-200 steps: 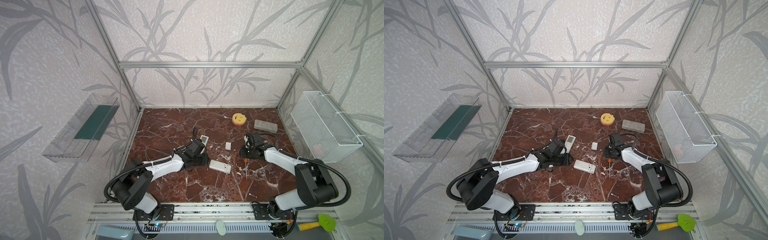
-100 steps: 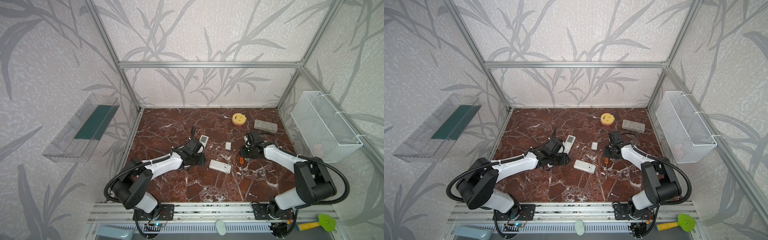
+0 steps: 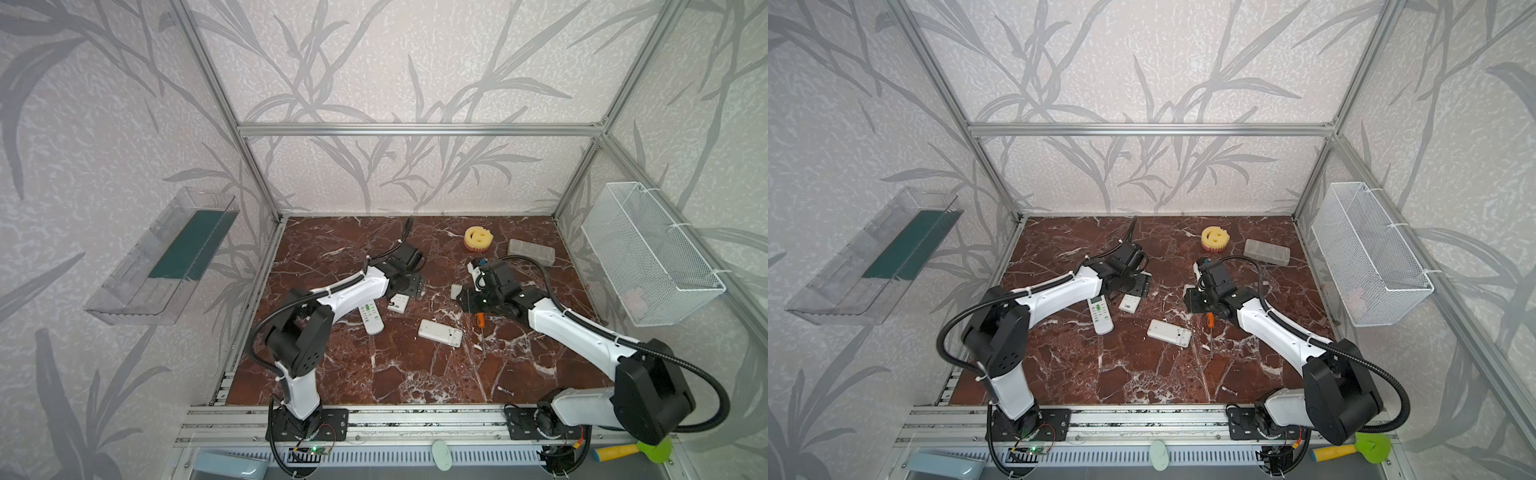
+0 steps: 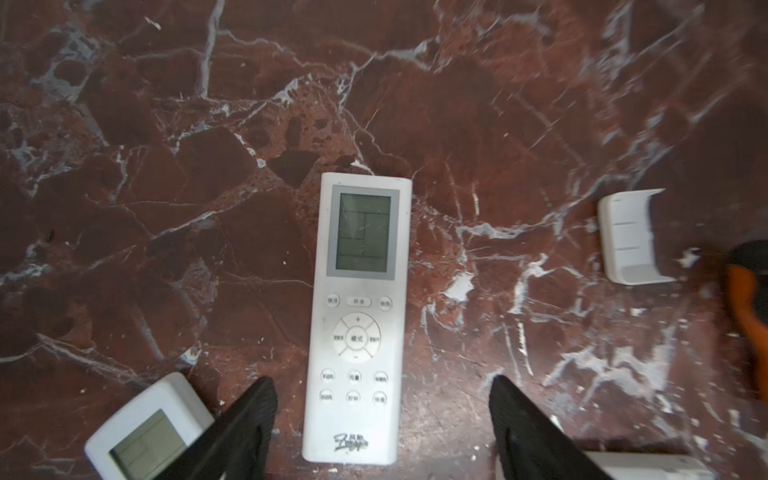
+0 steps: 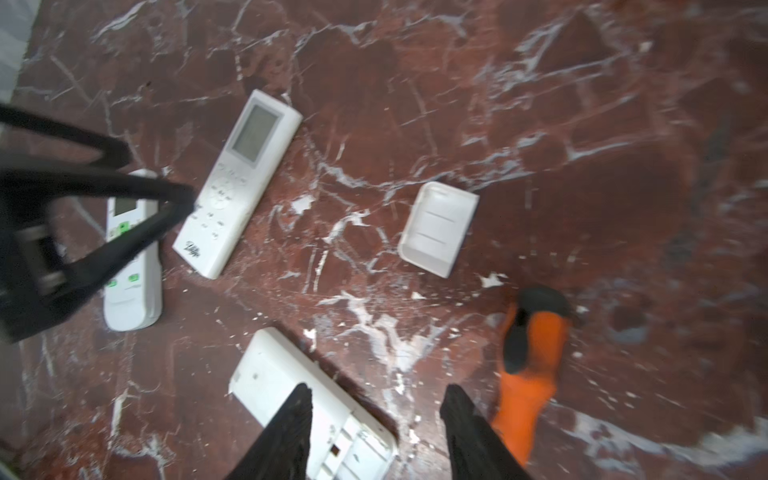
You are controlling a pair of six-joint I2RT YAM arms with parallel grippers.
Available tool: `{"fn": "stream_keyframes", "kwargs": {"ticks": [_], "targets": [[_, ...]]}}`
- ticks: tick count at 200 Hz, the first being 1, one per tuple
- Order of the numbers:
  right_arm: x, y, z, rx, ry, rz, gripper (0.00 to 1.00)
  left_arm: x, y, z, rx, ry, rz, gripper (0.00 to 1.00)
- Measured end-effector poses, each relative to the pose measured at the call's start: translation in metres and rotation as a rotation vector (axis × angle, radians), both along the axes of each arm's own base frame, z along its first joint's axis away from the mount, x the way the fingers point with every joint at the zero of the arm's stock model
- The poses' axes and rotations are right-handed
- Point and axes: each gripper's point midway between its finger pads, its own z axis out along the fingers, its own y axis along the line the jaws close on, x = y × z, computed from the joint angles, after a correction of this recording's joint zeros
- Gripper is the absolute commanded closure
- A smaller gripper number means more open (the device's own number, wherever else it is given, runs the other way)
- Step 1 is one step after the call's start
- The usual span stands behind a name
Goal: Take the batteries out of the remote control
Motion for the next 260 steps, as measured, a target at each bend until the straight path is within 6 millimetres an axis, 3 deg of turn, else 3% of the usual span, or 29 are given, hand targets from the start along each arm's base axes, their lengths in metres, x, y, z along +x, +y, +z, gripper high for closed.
{"fn": "stream_keyframes", "kwargs": {"ticks": [19, 52, 81, 120, 163, 193, 221, 242, 260], "targets": [[-0.006, 0.028, -0.015, 0.031, 0.039, 0.055, 0.48, 0.013, 0.0, -0.023, 0.093, 0.038, 0.005, 0.16], [-0.015, 0.07, -0.037, 0.072, 0.105, 0.134, 0.48, 0.015, 0.012, -0.06, 0.186, 0.116, 0.018, 0.16], [-0.019, 0.094, -0.042, 0.133, 0.123, 0.164, 0.48, 0.024, 0.011, -0.059, 0.178, 0.113, 0.019, 0.24], [-0.012, 0.106, -0.036, 0.21, 0.108, 0.143, 0.48, 0.025, 0.011, -0.061, 0.159, 0.119, 0.027, 0.41], [-0.007, 0.105, -0.037, 0.283, 0.099, 0.082, 0.48, 0.016, 0.016, -0.052, 0.118, 0.114, 0.046, 0.5], [-0.005, 0.095, -0.038, 0.331, 0.095, 0.012, 0.48, 0.01, 0.014, -0.023, 0.023, 0.08, 0.063, 0.51], [0.004, 0.1, -0.021, 0.403, 0.056, -0.011, 0.48, 0.004, 0.011, 0.004, -0.096, 0.047, 0.085, 0.51], [0.004, 0.107, -0.011, 0.439, 0.036, -0.006, 0.48, 0.0, 0.007, 0.012, -0.163, 0.034, 0.085, 0.45], [0.003, 0.11, -0.009, 0.452, 0.038, -0.006, 0.48, 0.001, 0.008, 0.007, -0.16, 0.044, 0.087, 0.36]]}}
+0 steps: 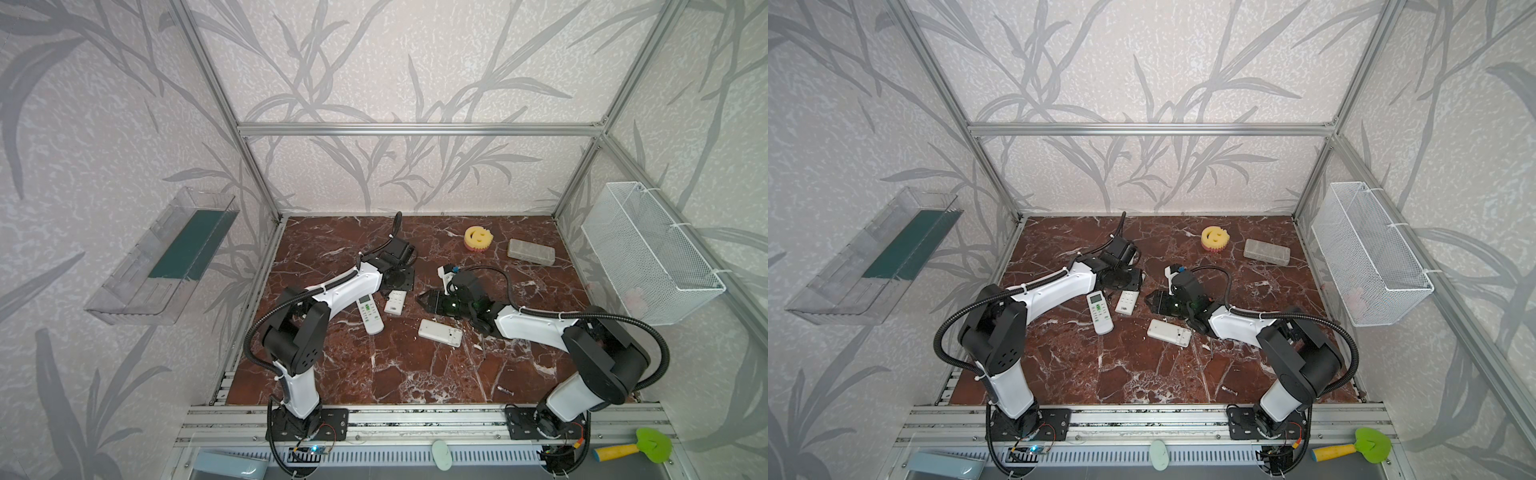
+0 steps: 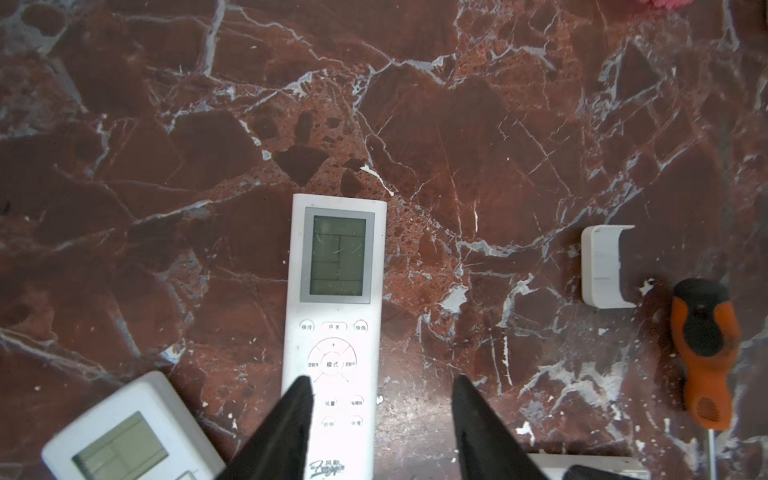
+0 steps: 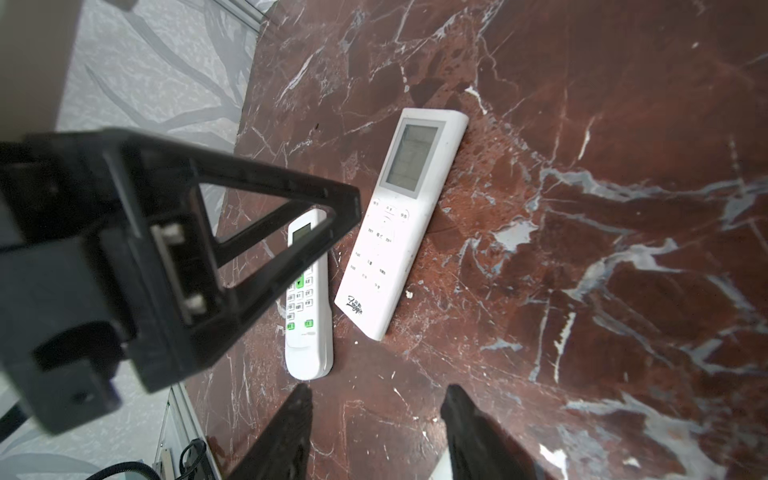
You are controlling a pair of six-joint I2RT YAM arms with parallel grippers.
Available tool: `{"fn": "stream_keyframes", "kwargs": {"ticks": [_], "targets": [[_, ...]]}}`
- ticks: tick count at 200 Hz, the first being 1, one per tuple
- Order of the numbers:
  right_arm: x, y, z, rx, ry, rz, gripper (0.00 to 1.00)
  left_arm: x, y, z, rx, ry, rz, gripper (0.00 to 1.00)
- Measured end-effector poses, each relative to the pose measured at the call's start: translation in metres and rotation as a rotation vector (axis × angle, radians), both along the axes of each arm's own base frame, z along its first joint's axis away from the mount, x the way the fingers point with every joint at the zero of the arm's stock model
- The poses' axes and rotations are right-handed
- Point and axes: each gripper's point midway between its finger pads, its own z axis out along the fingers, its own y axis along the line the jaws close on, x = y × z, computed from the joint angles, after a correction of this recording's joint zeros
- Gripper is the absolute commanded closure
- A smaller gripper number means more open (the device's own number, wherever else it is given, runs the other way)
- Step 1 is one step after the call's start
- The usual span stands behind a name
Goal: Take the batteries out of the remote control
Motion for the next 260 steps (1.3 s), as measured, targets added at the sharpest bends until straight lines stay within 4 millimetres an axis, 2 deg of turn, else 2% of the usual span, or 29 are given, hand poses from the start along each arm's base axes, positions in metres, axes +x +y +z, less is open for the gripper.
{"fn": "stream_keyframes", "kwargs": {"ticks": [17, 42, 94, 158, 218, 260], "targets": [[-0.002, 0.001, 0.0, 0.008, 0.004, -0.001, 0.48, 0.005, 0.002, -0.011, 0.045, 0.047, 0.011, 0.3], [-0.009, -0.001, -0.003, 0.006, 0.016, -0.004, 0.48, 0.015, 0.003, -0.032, 0.103, 0.096, 0.018, 0.28], [-0.017, -0.003, -0.008, -0.042, 0.017, 0.006, 0.48, 0.006, 0.023, -0.072, 0.185, 0.211, 0.03, 0.28], [-0.017, -0.004, -0.011, -0.057, 0.017, 0.004, 0.48, 0.011, 0.022, -0.071, 0.169, 0.195, 0.04, 0.61], [-0.01, 0.012, -0.017, -0.026, 0.04, 0.008, 0.47, 0.0, 0.022, -0.063, 0.115, 0.196, 0.056, 0.66], [-0.005, 0.039, -0.007, 0.011, 0.029, 0.041, 0.47, -0.002, 0.011, -0.031, 0.005, 0.158, 0.066, 0.66]]}}
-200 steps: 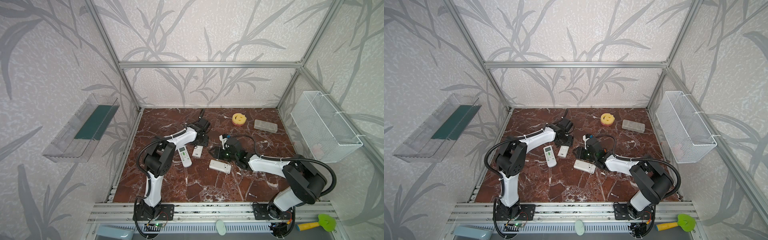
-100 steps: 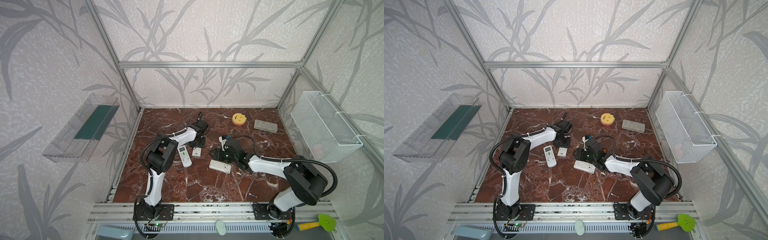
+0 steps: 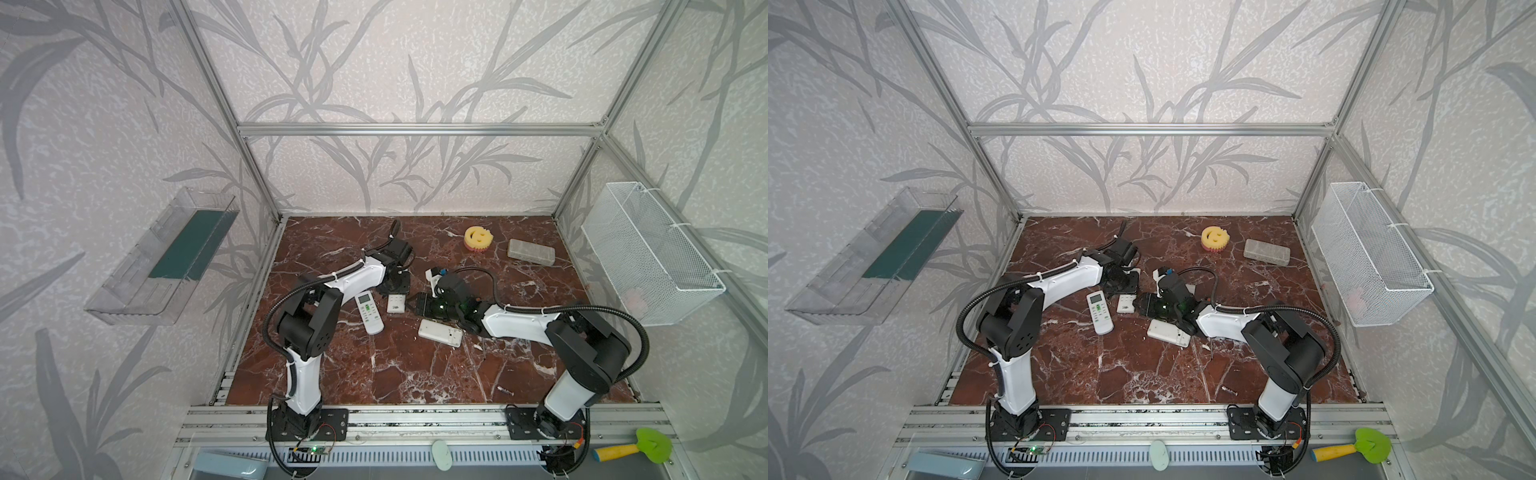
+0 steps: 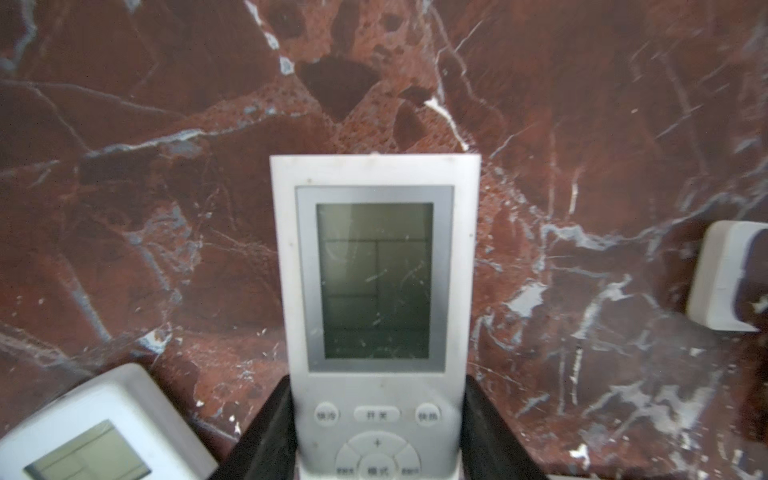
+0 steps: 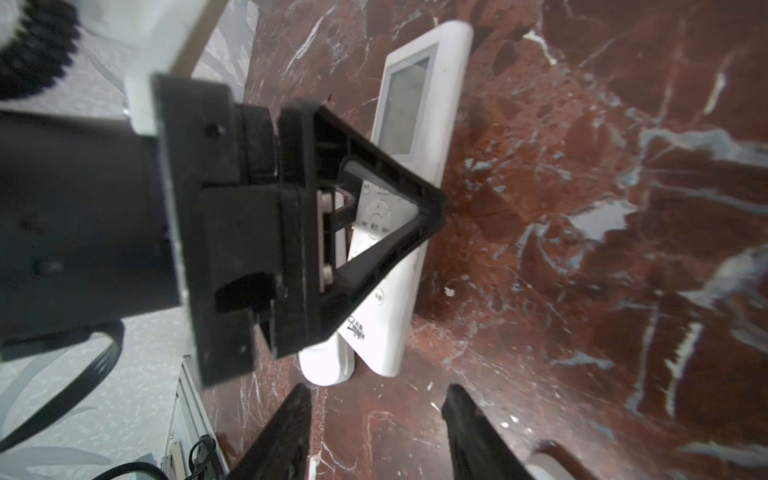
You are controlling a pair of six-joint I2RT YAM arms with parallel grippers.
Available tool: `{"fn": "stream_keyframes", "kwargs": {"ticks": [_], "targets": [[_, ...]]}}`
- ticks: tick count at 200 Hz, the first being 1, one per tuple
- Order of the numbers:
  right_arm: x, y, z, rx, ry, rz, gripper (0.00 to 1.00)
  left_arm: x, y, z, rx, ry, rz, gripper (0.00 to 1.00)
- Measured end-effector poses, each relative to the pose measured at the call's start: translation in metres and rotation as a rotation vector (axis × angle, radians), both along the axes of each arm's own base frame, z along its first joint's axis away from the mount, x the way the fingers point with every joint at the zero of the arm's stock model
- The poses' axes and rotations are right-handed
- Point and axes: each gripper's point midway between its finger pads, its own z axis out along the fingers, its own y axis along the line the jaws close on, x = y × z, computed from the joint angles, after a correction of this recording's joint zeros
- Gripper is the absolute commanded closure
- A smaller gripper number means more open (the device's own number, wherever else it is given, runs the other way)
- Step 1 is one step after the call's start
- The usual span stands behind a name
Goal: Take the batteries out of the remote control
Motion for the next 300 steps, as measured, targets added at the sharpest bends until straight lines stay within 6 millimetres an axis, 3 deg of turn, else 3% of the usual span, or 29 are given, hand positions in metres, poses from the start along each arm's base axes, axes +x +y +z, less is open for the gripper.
{"fn": "stream_keyframes", "kwargs": {"ticks": [41, 89, 106, 137, 149, 161, 181, 198, 256, 275, 300], "targets": [[0.002, 0.008, -0.001, -0.005, -0.002, 0.007, 0.46, -0.001, -0.013, 0.025, -0.109, -0.035, 0.006, 0.66], [0.005, 0.007, 0.0, -0.016, -0.014, -0.001, 0.49, -0.009, -0.019, 0.028, -0.17, -0.013, 0.009, 0.66], [0.007, 0.008, 0.001, -0.019, -0.02, 0.0, 0.58, -0.012, -0.021, 0.029, -0.195, -0.007, 0.011, 0.66], [0.011, 0.008, -0.002, -0.029, -0.014, -0.015, 0.87, -0.012, -0.021, 0.039, -0.223, -0.017, 0.016, 0.65], [0.013, 0.006, -0.002, -0.04, -0.02, -0.016, 0.95, -0.012, -0.02, 0.044, -0.236, -0.028, 0.019, 0.6], [0.012, 0.006, -0.004, -0.066, -0.033, -0.013, 0.99, -0.011, -0.021, 0.052, -0.252, -0.045, 0.017, 0.48], [0.007, 0.006, -0.005, -0.127, -0.069, 0.009, 1.0, -0.012, -0.024, 0.067, -0.283, -0.069, 0.013, 0.3], [0.004, 0.004, -0.001, -0.193, -0.123, 0.022, 1.0, -0.014, -0.024, 0.08, -0.308, -0.092, 0.02, 0.22], [0.012, -0.009, 0.035, -0.44, -0.386, 0.049, 1.0, -0.018, -0.005, 0.137, -0.441, -0.193, 0.153, 0.27], [0.008, -0.012, 0.035, -0.548, -0.461, 0.084, 1.0, -0.017, 0.004, 0.14, -0.488, -0.184, 0.225, 0.32], [-0.003, -0.014, 0.031, -0.706, -0.554, 0.156, 1.0, -0.016, 0.012, 0.129, -0.533, -0.136, 0.307, 0.37]]}}
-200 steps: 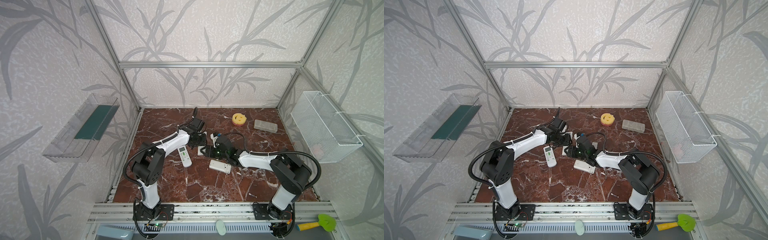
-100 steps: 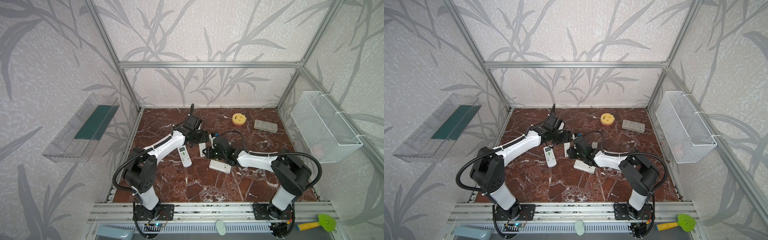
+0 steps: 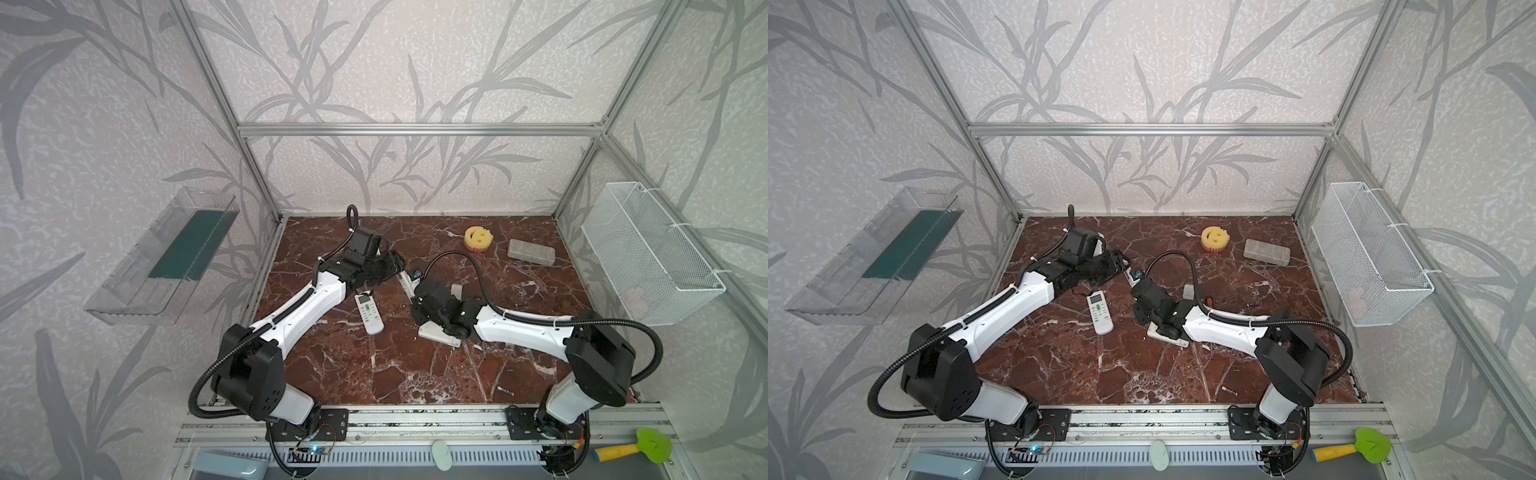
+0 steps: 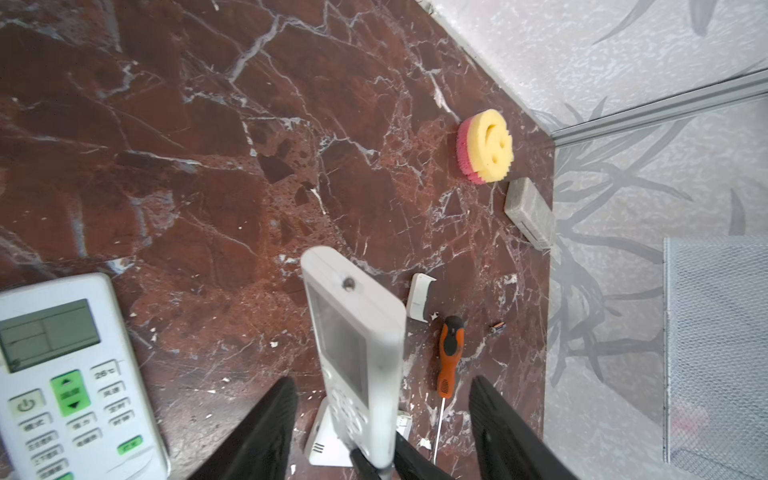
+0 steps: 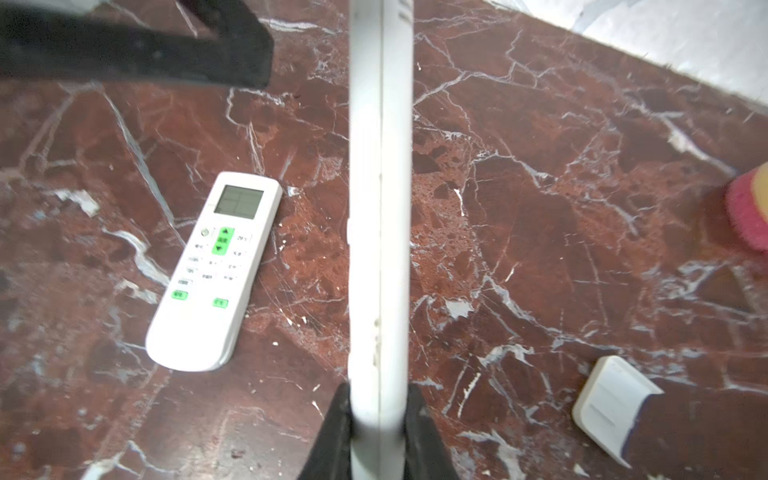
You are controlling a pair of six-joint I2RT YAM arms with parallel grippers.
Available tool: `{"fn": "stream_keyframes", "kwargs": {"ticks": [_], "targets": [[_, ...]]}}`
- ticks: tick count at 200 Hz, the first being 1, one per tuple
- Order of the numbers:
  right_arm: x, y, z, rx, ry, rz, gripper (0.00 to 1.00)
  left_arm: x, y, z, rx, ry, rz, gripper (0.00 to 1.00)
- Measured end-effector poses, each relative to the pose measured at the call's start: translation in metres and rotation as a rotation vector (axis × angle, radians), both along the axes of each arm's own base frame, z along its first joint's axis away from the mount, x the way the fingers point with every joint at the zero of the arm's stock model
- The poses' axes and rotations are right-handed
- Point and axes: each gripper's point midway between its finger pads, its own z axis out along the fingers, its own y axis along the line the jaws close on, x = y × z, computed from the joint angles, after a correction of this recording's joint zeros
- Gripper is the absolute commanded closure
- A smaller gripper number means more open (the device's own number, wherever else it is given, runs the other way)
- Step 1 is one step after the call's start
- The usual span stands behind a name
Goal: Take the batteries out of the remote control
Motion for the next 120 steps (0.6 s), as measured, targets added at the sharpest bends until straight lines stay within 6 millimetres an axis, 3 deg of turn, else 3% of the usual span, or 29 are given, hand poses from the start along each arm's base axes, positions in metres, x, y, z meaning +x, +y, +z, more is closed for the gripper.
{"fn": "stream_keyframes", "kwargs": {"ticks": [39, 77, 94, 120], "targets": [[-0.005, 0.002, 0.014, -0.185, -0.146, 0.063, 1.0, -0.005, 0.004, -0.024, -0.095, 0.107, 0.066, 0.45], [-0.011, 0.004, 0.02, -0.343, -0.26, 0.116, 0.94, -0.008, 0.001, -0.036, -0.181, 0.182, 0.092, 0.77], [-0.01, 0.003, 0.018, -0.417, -0.303, 0.119, 0.84, -0.008, 0.001, -0.037, -0.213, 0.211, 0.111, 0.87], [-0.01, 0.002, 0.019, -0.454, -0.327, 0.12, 0.52, -0.008, 0.001, -0.038, -0.231, 0.21, 0.097, 0.98]]}}
